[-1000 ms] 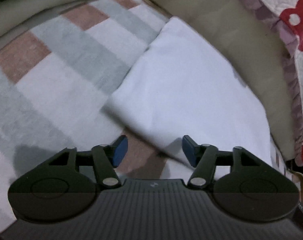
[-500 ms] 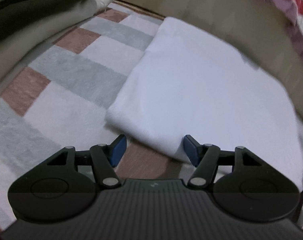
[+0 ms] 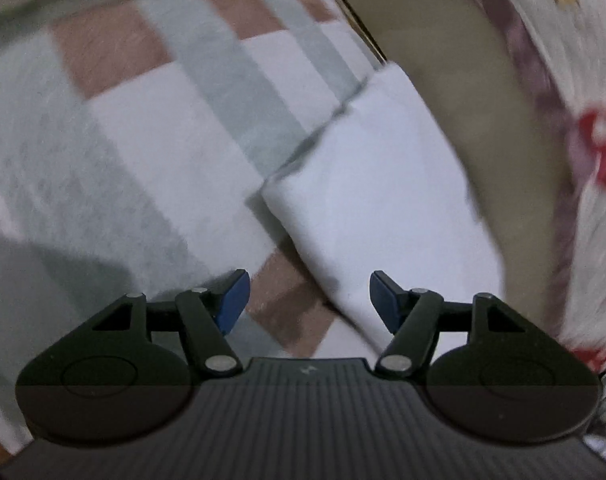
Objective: Fold clothes
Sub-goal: 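Open both grippers and press the folded shirt flat, then pinch the folded white shirt corner with the right gripper while the left gripper pinches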
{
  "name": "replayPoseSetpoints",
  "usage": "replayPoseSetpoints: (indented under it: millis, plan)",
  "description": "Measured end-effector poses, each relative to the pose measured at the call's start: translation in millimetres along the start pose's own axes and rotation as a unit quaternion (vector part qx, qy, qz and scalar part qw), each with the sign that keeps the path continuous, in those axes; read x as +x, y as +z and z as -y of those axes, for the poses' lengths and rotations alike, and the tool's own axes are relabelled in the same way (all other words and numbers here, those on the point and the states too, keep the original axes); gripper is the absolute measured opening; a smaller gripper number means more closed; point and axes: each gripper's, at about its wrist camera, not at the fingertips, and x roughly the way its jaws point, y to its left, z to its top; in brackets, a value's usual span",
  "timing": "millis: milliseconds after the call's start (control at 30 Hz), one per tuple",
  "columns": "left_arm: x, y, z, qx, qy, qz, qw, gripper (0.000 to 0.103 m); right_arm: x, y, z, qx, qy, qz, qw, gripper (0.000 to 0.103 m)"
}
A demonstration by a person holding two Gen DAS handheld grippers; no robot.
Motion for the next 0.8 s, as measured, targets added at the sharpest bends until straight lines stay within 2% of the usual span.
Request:
replayPoseSetpoints:
  millis: [67,167,300,400,433,467,500,567,600,633,667,733,767,800]
  plan:
    - [2.7,2.9,-1.6,-0.003,-0.011,0.010,0.9999,0.066,-3.5,-5.9,-0.4,0.005,0.010,0.007,1.000,0.051]
    - [17.2,8.0,9.4,0.040,-0.018,0.038,0.9983,0.066,7.7,-9.5,-3.5,0.003,0.019,-0.007,1.000,0.052]
    - [26.8,8.3,18.2,0.060,-0.029,0.057,0.9961,0.071,18.5,-12.9,-9.4,-0.015,0.031,0.009,0.999,0.053]
    - [27.9,7.7,28.1,0.087,-0.021,0.070,0.9935,0.067,27.3,-11.4,-11.4,-0.023,0.042,0.025,0.999,0.053]
    - [26.8,7.5,32.6,0.100,-0.014,0.074,0.9921,0.053,30.2,-9.2,-11.1,-0.019,0.047,0.033,0.998,0.053]
    - [25.7,7.3,37.1,0.113,-0.006,0.078,0.9905,0.023,33.1,-6.8,-11.2,-0.013,0.050,0.039,0.998,0.053]
    - [24.6,7.0,41.6,0.126,0.001,0.082,0.9885,0.012,36.3,-4.3,-12.4,-0.013,0.050,0.043,0.998,0.053]
    - [22.4,6.6,50.6,0.152,0.016,0.091,0.9840,0.010,42.3,-1.5,-18.1,-0.037,0.043,0.046,0.997,0.052]
    - [21.3,6.4,55.1,0.165,0.023,0.095,0.9814,0.009,43.0,-0.2,-19.9,-0.048,0.037,0.048,0.997,0.049]
    - [20.2,6.2,59.6,0.178,0.031,0.099,0.9785,0.009,42.9,1.3,-21.1,-0.058,0.031,0.050,0.997,0.030]
    - [19.1,6.0,64.1,0.191,0.038,0.103,0.9754,0.009,42.7,2.7,-22.3,-0.068,0.025,0.053,0.996,0.021]
    - [16.4,-0.7,76.5,0.230,0.059,0.118,0.9643,0.009,34.1,4.9,-22.0,-0.066,0.017,0.068,0.995,0.011]
    - [17.6,-3.4,80.0,0.237,0.070,0.119,0.9616,0.009,28.7,5.6,-24.1,-0.071,0.013,0.081,0.994,0.010]
    - [21.0,-3.0,79.1,0.235,0.077,0.110,0.9628,0.009,26.4,5.7,-26.6,-0.078,0.006,0.087,0.993,0.009]
